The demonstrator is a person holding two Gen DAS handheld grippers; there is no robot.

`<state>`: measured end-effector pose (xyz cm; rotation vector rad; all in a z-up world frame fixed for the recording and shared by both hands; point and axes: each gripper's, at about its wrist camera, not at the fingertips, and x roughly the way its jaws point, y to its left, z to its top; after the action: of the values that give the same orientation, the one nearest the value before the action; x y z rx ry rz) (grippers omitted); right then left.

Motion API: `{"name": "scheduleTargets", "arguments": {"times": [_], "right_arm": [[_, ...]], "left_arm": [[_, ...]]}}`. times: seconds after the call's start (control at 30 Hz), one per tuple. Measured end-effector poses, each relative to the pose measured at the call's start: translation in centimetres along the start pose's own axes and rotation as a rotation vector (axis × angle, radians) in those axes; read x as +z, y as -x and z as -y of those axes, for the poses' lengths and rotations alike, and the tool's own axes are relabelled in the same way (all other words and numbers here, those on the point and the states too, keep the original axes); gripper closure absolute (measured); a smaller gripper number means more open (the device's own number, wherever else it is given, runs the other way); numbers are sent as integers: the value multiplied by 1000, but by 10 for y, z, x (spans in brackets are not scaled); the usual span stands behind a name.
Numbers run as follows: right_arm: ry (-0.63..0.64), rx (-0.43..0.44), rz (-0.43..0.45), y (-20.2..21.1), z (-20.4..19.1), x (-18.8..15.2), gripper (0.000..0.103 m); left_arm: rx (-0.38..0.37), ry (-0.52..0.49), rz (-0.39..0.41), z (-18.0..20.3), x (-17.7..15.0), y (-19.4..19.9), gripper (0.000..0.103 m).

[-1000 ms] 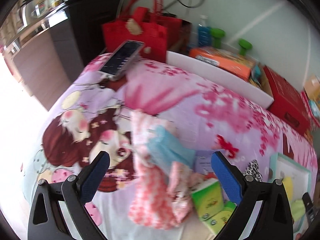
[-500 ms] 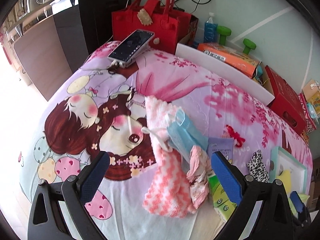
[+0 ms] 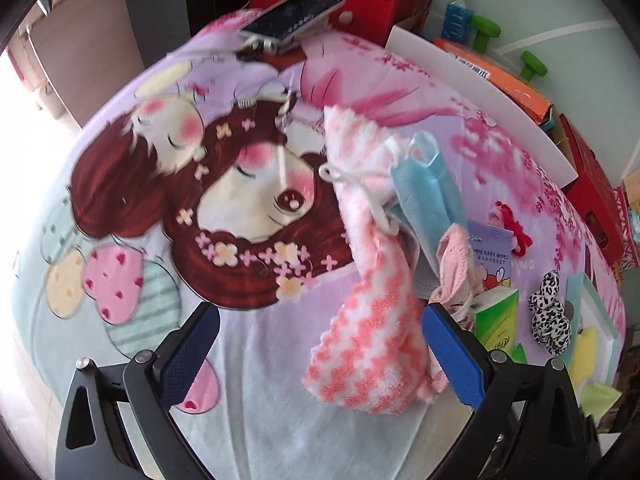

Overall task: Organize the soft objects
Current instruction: 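Grasp the pink striped fuzzy cloth with the left gripper while the right gripper grasps a green tissue packet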

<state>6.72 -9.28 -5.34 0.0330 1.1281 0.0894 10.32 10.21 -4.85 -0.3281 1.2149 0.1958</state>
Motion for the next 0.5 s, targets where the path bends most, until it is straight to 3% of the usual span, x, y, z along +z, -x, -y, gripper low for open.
{"name": "scheduleTargets", "arguments": {"times": [0.23,0.3,0.5], "right_arm": [[-4,-4,-35,-14,1,-2,0],[-1,-4,-38,-15,0,-3,0],[9,-5,-58,-28,-1,-3,0]], "left_arm": [[-7,-26,-47,9,-2,-19,4],[-10,-35,-51,12,-2,-20,19],[-55,-45,-79,20,-1,-28,45]]}}
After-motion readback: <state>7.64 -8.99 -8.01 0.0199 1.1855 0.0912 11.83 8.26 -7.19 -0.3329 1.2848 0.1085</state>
